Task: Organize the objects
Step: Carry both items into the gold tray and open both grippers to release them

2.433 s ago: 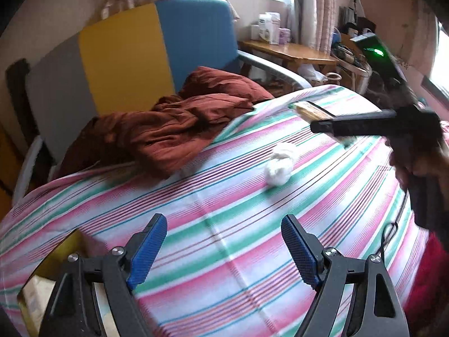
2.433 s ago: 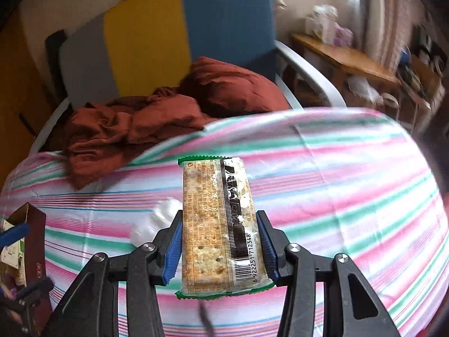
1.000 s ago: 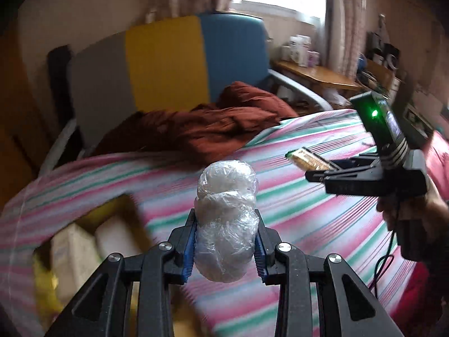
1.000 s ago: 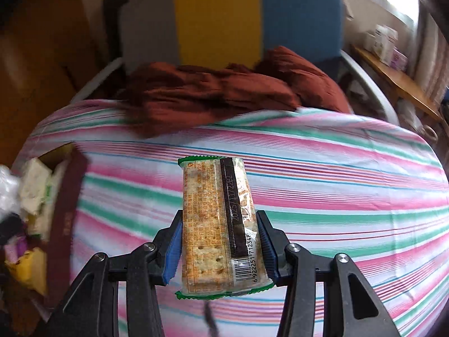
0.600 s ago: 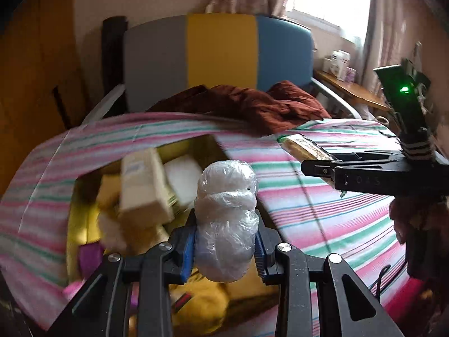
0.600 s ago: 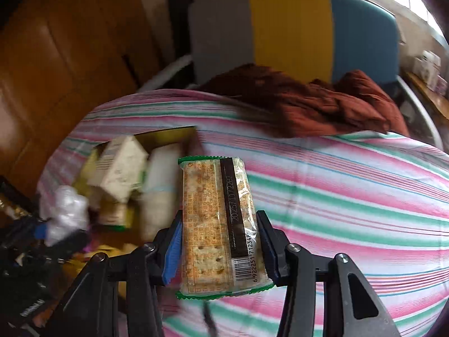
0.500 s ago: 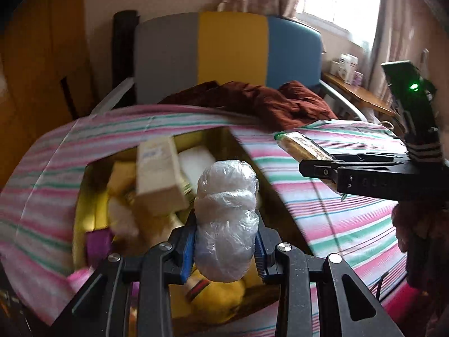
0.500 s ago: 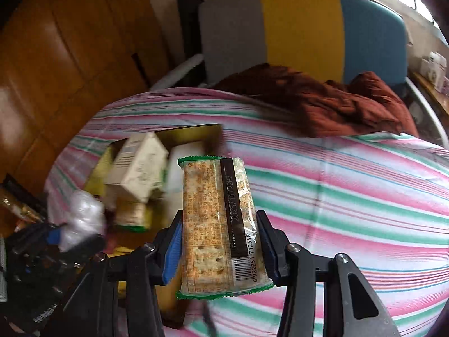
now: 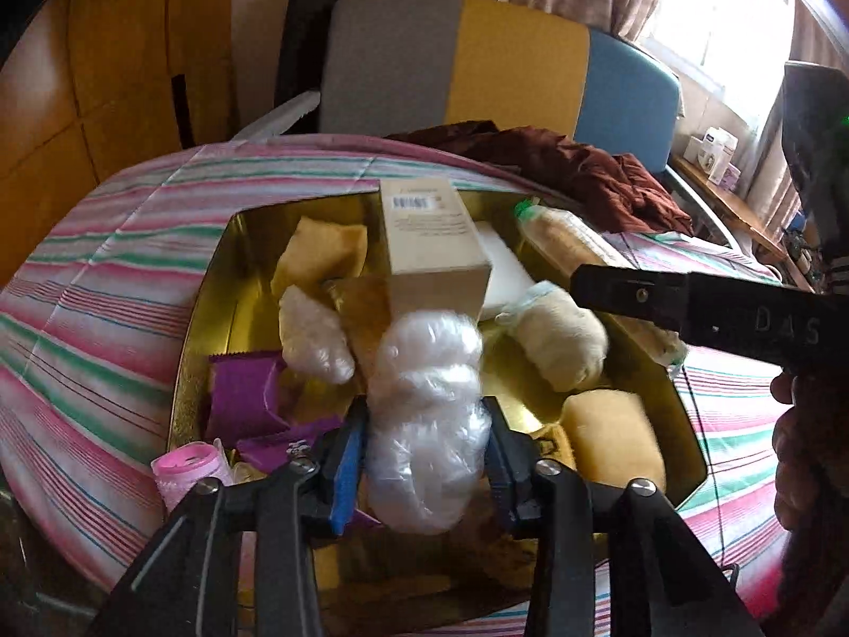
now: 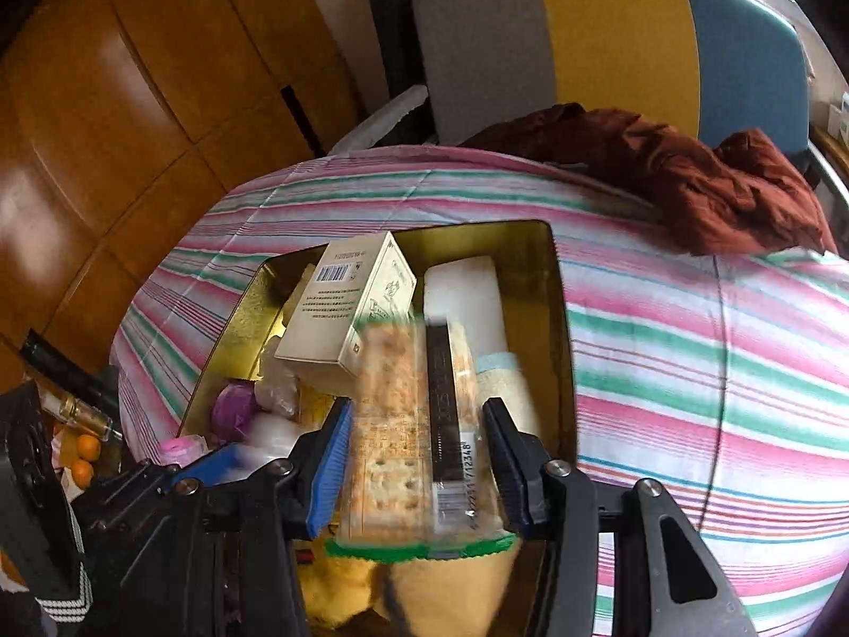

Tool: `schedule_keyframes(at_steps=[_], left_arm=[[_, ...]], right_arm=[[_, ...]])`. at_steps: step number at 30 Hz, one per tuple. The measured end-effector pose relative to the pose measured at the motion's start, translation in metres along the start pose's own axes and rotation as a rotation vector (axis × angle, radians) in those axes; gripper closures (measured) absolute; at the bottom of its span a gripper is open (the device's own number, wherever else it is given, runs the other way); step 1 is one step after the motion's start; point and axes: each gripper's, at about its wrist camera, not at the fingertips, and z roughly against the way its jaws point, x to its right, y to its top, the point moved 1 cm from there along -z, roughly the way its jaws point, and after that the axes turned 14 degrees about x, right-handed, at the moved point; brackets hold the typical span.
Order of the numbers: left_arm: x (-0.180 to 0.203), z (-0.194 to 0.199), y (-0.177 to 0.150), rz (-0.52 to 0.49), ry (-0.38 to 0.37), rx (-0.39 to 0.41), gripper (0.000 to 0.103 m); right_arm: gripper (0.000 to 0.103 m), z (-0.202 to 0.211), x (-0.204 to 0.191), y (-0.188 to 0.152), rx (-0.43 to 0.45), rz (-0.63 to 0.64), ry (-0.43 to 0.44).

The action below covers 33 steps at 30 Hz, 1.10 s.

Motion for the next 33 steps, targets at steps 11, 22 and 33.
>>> schedule_keyframes(at_steps=[11, 22, 33], left_arm=[[-0.002, 0.011, 0.003, 0.005, 0.014, 0.041, 0.024], [-0.017, 0.057, 0.002, 0.013, 0.132, 0.143, 0.001], [-0.015, 0.081, -0.009, 0.009, 0.212, 0.174, 0.000]], right_arm=[[0.043, 0.019, -0.005, -0.012, 0.022, 0.002, -0.014], [0.033, 0.056, -0.021, -0.038, 0.122, 0.131, -0.164], [0.033, 0.064, -0.021, -0.073, 0.114, 0.129, -0.200]])
